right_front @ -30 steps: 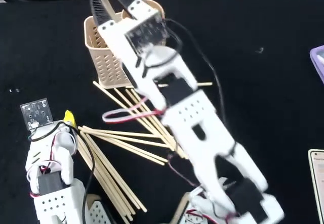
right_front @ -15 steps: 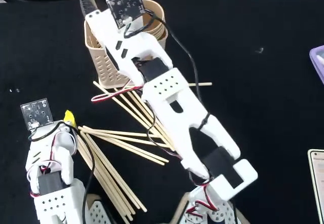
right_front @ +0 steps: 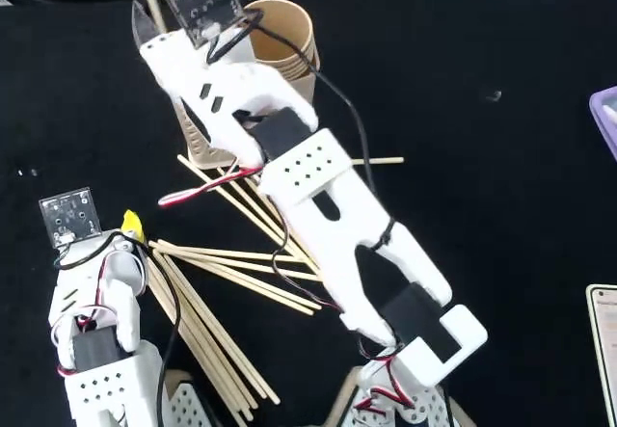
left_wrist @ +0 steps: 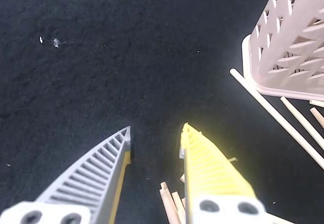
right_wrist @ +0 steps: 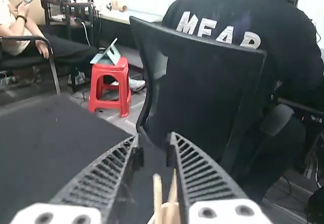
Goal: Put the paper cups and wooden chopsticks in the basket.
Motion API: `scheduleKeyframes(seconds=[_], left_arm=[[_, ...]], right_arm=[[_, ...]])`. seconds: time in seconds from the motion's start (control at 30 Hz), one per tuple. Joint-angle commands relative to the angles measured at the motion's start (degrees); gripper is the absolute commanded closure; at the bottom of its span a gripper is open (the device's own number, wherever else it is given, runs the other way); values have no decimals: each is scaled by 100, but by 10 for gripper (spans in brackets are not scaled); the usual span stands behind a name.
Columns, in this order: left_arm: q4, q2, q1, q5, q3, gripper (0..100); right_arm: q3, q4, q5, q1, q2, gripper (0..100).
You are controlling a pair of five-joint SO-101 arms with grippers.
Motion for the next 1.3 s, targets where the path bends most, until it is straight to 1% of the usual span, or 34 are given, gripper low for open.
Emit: scheduleKeyframes(seconds=[0.0,0.1,0.23,0.3,0.37,0.43,0.5,0.67,0.73,0.8,0.9,0.97,1.07,1.17,1.27], left_arm=[[44,-79,-75,18,101,834],[35,-79,-75,18,101,834],[35,-79,-75,18,101,834],[26,-79,-75,18,101,834],[26,-79,-75,18,101,834],[26,-79,-75,18,101,834],[26,-79,-75,18,101,834],[35,-79,-75,18,101,834],[35,-79,-75,18,101,834],[26,-79,-136,18,101,834],[-26,-88,-576,53,66,834],[-123,-88,-989,70,-13,834],[-132,-88,-1596,255,-145,834],[-105,-88,-1982,624,-242,834],[-149,-88,-2176,800,-242,834]], right_arm=[[-813,1301,9,-70,-453,935],[-1156,3015,18,-158,-1007,935],[-1103,5459,18,-211,-1640,932],[-778,6224,26,-193,-1692,931],[-180,6708,26,-185,-1684,930],[743,6734,158,-202,-1684,930],[1780,6382,492,-220,-1684,920],[4251,4510,1196,-211,-1684,817],[4796,4105,1266,-237,-1684,808],[4980,4070,1275,-316,-1684,808],[5015,4255,1284,-545,-1736,808],[4884,4501,1257,-914,-1736,808],[4813,4668,1248,-1811,-1736,808],[4866,4431,941,-2470,-1692,808],[5051,3912,624,-2716,-1692,808]])
